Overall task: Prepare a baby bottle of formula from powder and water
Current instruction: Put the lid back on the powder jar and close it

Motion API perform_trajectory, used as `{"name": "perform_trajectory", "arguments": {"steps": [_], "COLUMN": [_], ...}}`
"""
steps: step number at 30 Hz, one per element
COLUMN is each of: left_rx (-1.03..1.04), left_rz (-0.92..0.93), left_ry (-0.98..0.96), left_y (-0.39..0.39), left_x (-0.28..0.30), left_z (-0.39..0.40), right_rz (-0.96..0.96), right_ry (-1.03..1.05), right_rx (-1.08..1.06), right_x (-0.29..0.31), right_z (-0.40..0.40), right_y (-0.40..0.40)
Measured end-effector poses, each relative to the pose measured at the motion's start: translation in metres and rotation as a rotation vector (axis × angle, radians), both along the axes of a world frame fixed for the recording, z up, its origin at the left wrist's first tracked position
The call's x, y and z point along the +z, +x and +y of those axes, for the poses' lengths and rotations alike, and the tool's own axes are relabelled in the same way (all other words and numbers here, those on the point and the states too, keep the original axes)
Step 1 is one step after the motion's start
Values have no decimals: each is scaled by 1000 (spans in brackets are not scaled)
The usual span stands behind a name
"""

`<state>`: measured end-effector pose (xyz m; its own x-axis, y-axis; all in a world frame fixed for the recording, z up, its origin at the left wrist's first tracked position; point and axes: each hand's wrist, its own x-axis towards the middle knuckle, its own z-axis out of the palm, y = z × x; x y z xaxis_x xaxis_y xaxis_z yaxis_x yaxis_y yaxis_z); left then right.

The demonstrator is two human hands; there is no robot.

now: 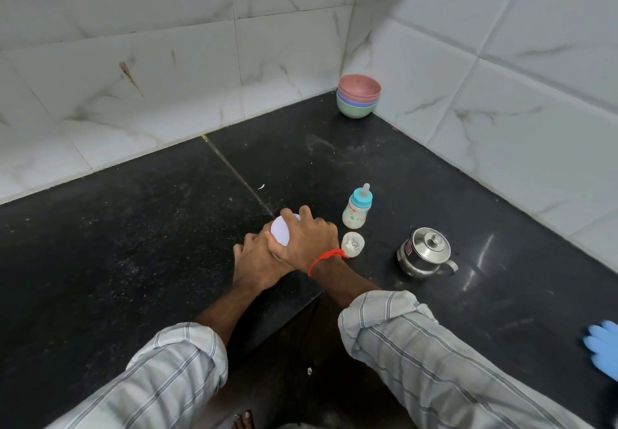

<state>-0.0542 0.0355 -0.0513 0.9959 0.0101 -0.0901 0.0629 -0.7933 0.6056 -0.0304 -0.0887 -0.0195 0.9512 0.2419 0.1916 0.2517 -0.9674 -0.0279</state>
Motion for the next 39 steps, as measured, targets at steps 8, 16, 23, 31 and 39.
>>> {"name": "perform_trajectory", "arguments": {"steps": [8,16,23,31,39], "left_rx": [106,126,126,139,123], "left_rz": [19,86,135,177,201], "left_ry": [-76,-125,-110,-106,-104], "left_y": [-5,10,33,50,55], "left_x": [0,6,10,8,16], "left_z": [-9,-21,-38,-50,-59], "right_rz": [52,-194,420,417,430], "right_ry": [350,348,253,449,528], "right_rx": [-123,-464,-625,-546,-468], "right_x": [15,22,27,21,25], "right_z": [-45,-171,-235,-238,-219], "right_y": [-20,-35,-34,-22,4]}}
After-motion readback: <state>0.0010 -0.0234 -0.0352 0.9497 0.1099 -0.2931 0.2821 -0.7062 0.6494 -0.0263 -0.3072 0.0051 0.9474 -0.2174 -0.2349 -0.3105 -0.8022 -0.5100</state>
